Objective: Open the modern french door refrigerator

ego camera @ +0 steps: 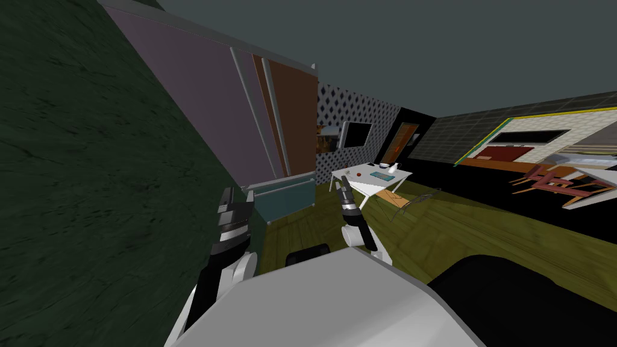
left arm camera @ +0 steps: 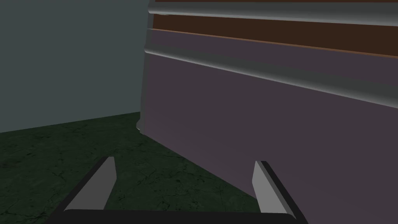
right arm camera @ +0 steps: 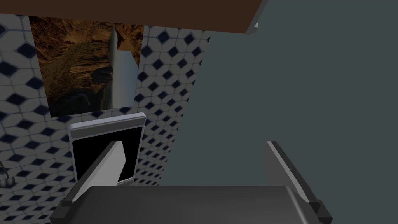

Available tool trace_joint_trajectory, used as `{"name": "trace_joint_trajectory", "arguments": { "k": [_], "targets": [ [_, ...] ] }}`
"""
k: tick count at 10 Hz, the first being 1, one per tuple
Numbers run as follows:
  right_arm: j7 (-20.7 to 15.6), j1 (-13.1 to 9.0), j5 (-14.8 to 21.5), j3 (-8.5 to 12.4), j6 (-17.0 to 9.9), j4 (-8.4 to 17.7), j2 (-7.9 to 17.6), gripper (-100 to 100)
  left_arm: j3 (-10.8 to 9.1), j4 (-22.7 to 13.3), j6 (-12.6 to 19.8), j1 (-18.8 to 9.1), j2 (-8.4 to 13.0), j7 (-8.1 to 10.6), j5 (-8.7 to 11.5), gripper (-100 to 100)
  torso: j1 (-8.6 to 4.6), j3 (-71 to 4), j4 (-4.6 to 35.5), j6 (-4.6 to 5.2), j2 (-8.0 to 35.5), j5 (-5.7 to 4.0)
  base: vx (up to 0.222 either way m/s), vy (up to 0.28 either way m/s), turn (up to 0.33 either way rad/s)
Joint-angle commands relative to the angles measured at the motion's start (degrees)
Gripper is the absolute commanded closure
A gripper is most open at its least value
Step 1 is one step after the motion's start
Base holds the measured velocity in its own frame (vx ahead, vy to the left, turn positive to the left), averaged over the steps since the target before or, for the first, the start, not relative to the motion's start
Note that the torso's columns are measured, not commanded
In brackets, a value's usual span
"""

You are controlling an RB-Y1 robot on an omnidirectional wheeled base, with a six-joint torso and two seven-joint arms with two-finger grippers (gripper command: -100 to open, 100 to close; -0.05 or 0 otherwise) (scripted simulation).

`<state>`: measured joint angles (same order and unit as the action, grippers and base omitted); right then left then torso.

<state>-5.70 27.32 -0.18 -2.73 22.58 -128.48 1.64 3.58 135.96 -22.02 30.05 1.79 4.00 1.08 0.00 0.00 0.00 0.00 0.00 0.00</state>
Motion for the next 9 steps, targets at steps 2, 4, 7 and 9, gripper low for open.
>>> {"name": "trace_joint_trajectory", "arguments": {
  "k": [2,4,7,9],
  "targets": [
    [0.0,0.0,0.0,0.0,0.0,0.0,0.0,0,0.00,0.0,0.0,0.0,0.0,0.00,0.0,0,0.00,-12.0,6.0,0.00,6.0,0.00,0.000,0.000,0.000],
    [0.0,0.0,0.0,0.0,0.0,0.0,0.0,0,0.00,0.0,0.0,0.0,0.0,0.00,0.0,0,0.00,-28.5,14.2,0.00,14.2,0.00,0.000,0.000,0.000],
    [0.0,0.0,0.0,0.0,0.0,0.0,0.0,0,0.00,0.0,0.0,0.0,0.0,0.00,0.0,0,0.00,-53.8,26.9,0.00,26.9,0.00,0.000,0.000,0.000],
    [0.0,0.0,0.0,0.0,0.0,0.0,0.0,0,0.00,0.0,0.0,0.0,0.0,0.00,0.0,0,0.00,-70.7,35.4,0.00,35.4,0.00,0.000,0.000,0.000]
  ]
}}
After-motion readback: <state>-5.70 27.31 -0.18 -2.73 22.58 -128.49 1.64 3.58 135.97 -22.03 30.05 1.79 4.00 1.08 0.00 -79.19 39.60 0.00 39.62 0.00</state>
